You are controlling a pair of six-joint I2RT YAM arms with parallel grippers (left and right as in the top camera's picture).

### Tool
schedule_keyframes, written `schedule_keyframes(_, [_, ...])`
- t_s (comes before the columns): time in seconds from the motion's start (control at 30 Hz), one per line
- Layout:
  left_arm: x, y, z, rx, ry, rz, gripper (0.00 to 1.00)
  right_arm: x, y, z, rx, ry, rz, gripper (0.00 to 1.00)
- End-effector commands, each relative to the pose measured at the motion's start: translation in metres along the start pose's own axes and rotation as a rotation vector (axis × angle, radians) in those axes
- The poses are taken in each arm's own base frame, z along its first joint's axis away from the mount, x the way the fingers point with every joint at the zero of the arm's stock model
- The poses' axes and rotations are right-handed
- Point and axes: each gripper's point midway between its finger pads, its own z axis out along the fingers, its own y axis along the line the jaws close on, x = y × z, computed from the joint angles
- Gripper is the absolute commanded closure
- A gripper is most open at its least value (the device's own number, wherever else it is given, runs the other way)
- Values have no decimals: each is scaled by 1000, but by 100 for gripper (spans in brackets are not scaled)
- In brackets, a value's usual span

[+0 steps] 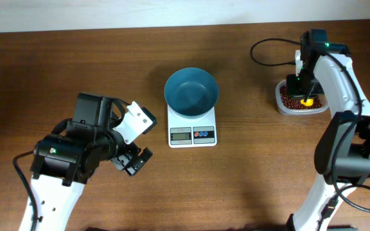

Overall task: Scoop item into bowl and weigh 50g on scale
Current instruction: 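Drag the scoop through the red beans to fill it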

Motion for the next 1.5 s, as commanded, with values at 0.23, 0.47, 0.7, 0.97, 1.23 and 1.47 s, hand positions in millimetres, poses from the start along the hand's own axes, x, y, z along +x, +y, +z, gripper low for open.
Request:
schedule_keyframes(0.23, [-4,4,-3,-9,-11,17,1,14,7,14,-158,59,76,96])
schedule_keyframes(0.47, [-4,4,-3,-10,-10,17,1,13,9,9,-229,56,102,96])
schedule_keyframes(0.7, [-4,4,-3,-9,-11,17,1,16,-7,6,-256,55,151,96])
schedule_keyframes(0.97, [-4,4,-3,-9,-11,17,1,15,-9,0,-255,40,149,96])
schedule_keyframes(1.23, [-4,4,-3,-9,-11,17,1,13,0,-16,-340,7,161,96])
schedule_keyframes(1.47, [-4,4,-3,-9,-11,17,1,16,-5,-18,-406,7,182,96])
